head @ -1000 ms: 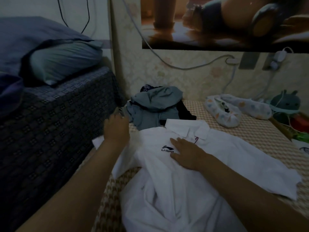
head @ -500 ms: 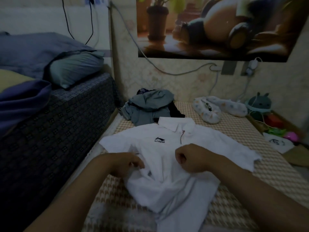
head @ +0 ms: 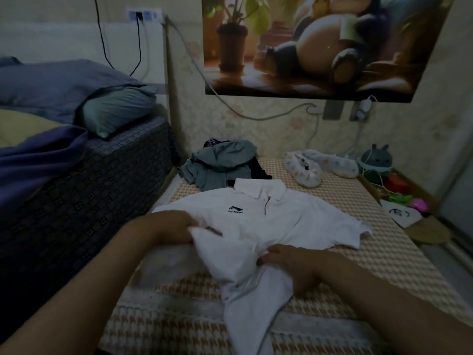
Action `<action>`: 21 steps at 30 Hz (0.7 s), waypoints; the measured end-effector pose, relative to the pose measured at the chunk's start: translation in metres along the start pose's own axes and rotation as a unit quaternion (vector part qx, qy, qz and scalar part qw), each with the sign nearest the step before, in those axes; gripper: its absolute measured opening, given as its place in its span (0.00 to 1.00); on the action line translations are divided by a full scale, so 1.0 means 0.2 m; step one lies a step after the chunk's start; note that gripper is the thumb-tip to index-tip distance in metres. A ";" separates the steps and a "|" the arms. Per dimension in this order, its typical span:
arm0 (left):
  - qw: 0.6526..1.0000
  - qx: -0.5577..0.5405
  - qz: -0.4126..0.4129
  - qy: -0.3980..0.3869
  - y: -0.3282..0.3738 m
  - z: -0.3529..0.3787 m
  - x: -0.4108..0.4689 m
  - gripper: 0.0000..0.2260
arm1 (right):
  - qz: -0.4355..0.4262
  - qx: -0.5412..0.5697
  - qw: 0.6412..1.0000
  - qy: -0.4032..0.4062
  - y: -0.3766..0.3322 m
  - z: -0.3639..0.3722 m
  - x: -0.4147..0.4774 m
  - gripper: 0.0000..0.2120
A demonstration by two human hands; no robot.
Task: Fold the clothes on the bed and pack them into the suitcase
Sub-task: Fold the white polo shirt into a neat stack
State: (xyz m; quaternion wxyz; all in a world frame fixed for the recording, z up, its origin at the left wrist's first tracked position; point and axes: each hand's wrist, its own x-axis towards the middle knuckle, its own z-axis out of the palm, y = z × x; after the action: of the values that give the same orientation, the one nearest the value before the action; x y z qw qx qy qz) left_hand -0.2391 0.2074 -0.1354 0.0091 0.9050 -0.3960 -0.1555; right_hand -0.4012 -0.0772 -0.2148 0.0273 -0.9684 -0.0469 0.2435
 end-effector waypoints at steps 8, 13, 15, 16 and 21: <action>0.992 -0.099 0.016 -0.083 0.23 0.01 0.03 0.17 | -0.050 0.017 0.975 0.218 -0.04 0.01 -0.04 0.12; 0.994 -0.085 0.068 0.021 0.39 0.14 0.19 0.15 | 0.027 0.016 0.969 0.244 0.15 -0.05 -0.17 0.08; 0.996 -0.075 0.055 -0.006 0.43 0.18 0.25 0.17 | 0.025 0.077 0.980 0.184 0.20 0.00 -0.23 0.16; 0.995 -0.077 0.053 -0.039 0.46 0.21 0.27 0.20 | 0.020 0.088 0.984 0.156 0.20 0.04 -0.24 0.24; 0.996 -0.020 0.055 -0.069 0.52 0.26 0.35 0.26 | -0.040 0.086 0.961 0.259 0.17 0.14 -0.14 0.13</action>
State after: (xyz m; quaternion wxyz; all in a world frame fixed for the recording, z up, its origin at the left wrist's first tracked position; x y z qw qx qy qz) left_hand -0.2836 0.0917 -0.1890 0.0081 0.8686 -0.4417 -0.2246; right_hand -0.4352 -0.1122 -0.2285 0.1311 -0.9897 -0.0556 -0.0138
